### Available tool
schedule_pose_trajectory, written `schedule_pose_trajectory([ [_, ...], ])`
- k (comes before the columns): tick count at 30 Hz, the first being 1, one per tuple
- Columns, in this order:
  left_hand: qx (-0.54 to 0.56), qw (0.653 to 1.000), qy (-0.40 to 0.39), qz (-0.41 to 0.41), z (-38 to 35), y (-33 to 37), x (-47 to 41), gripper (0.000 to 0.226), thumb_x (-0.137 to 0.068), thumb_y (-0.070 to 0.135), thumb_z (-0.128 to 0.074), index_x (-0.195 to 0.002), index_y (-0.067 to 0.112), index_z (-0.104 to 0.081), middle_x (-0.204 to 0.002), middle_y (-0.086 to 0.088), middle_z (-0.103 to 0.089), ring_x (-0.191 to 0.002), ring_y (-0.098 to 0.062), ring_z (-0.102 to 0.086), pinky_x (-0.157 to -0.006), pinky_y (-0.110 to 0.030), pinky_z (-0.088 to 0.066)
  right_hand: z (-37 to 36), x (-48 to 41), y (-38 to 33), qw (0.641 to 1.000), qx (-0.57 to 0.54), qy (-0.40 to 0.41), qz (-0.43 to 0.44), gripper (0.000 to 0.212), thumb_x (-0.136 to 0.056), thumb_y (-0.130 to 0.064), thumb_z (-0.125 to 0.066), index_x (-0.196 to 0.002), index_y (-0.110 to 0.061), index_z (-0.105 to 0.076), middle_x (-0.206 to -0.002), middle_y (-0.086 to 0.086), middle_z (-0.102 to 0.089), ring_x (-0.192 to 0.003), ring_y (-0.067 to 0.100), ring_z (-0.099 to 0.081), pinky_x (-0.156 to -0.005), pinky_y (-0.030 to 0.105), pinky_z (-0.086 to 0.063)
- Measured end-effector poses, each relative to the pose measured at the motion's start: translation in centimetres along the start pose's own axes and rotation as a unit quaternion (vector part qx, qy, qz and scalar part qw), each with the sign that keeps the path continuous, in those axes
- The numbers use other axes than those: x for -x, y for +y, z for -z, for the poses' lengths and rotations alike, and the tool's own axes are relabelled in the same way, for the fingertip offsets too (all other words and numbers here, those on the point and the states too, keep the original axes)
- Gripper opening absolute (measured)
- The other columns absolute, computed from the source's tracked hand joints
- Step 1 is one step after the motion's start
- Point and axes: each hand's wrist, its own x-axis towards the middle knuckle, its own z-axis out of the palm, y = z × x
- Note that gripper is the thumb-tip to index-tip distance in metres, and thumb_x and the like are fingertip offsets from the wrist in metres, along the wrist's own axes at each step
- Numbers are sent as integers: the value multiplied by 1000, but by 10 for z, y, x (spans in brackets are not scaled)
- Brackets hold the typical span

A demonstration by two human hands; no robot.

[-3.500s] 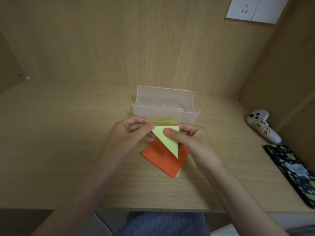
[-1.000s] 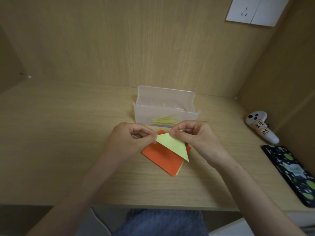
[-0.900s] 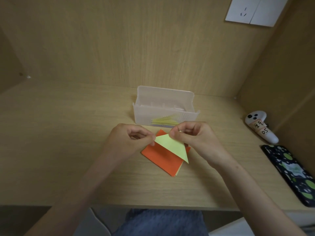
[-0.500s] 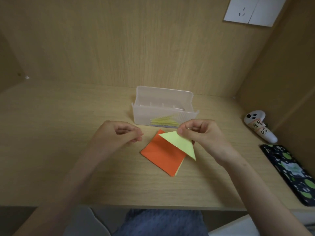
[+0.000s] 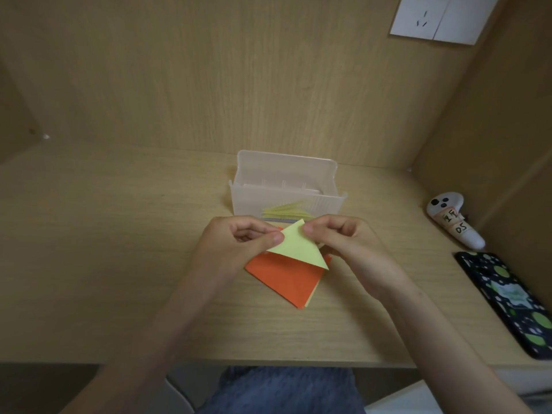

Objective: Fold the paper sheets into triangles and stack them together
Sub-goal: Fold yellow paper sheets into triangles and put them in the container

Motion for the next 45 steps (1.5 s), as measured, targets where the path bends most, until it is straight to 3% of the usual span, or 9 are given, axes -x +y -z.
schedule_pose_trajectory([
  [4, 23, 1000, -3, 20, 1, 1, 2, 4, -73, 19, -76, -76, 21, -75, -79, -2, -75, -72, -8, -67, -68, -13, -50, -1, 0, 3, 999, -34, 23, -5, 2, -78, -11, -69, -78, -9, -70, -67, 2, -68, -59, 9, -57, -57, 16, -44],
  [9, 29, 999, -25, 19, 2, 2, 2, 3, -75, 19, -74, -77, 21, -74, -83, -6, -74, -74, -10, -67, -69, -13, -50, -7, -2, 3, 998, -40, 54, 12, 10, -81, -3, -65, -73, -9, -67, -60, -1, -62, -54, 5, -50, -53, 13, -39],
  [12, 33, 999, -25, 16, 3, 1, 3, 3, -76, 19, -74, -77, 22, -74, -82, -4, -74, -74, -6, -66, -67, -9, -48, -8, -3, 4, 997, -58, 48, -10, 5, -81, -8, -65, -78, -8, -69, -69, 3, -64, -61, 8, -54, -57, 16, -41],
  [17, 26, 999, -31, 14, 3, -3, 4, 5, -75, 20, -74, -75, 25, -74, -83, -4, -73, -73, -4, -65, -67, -10, -49, -8, -2, 2, 998, -60, 28, -21, 24, -78, -16, -68, -92, 3, -70, -78, 8, -69, -64, 10, -61, -55, 15, -45],
  [24, 33, 999, -28, 31, 1, -4, 5, 6, -75, 19, -75, -75, 25, -73, -76, 4, -73, -68, 1, -65, -62, -6, -47, -11, -3, -1, 998, -42, 56, -3, 9, -81, -6, -67, -85, 2, -70, -64, 3, -69, -54, 5, -61, -50, 13, -44],
  [30, 27, 996, -75, 47, 5, -3, 1, 8, -77, 23, -72, -85, 24, -73, -80, 5, -74, -77, 0, -67, -68, -8, -46, -16, -5, 4, 994, 33, 104, 12, 5, -80, -12, -71, -77, -9, -72, -77, 21, -69, -67, 18, -59, -63, 27, -45],
  [35, 34, 997, -69, 28, 2, 10, -3, 26, -73, 38, -71, -93, 22, -74, -87, 10, -75, -84, 3, -68, -69, -5, -47, -18, -4, 4, 993, 60, 102, 29, 6, -80, -12, -72, -77, -7, -72, -73, 15, -66, -63, 13, -57, -58, 18, -44],
  [42, 19, 999, -40, 12, -4, 4, -7, 14, -68, 12, -80, -79, 20, -74, -76, 6, -75, -73, -1, -68, -67, -8, -49, -20, -1, 2, 995, 43, 88, 30, 4, -79, -12, -72, -77, -9, -73, -73, 17, -68, -64, 12, -58, -59, 18, -43],
  [45, 33, 999, -19, 3, -7, 3, -6, 14, -71, 8, -78, -80, 19, -74, -69, 7, -73, -67, 1, -66, -65, -7, -49, -19, -1, 2, 997, -6, 77, 4, 4, -80, -11, -70, -80, -7, -72, -71, 7, -71, -64, 7, -61, -60, 14, -45],
])
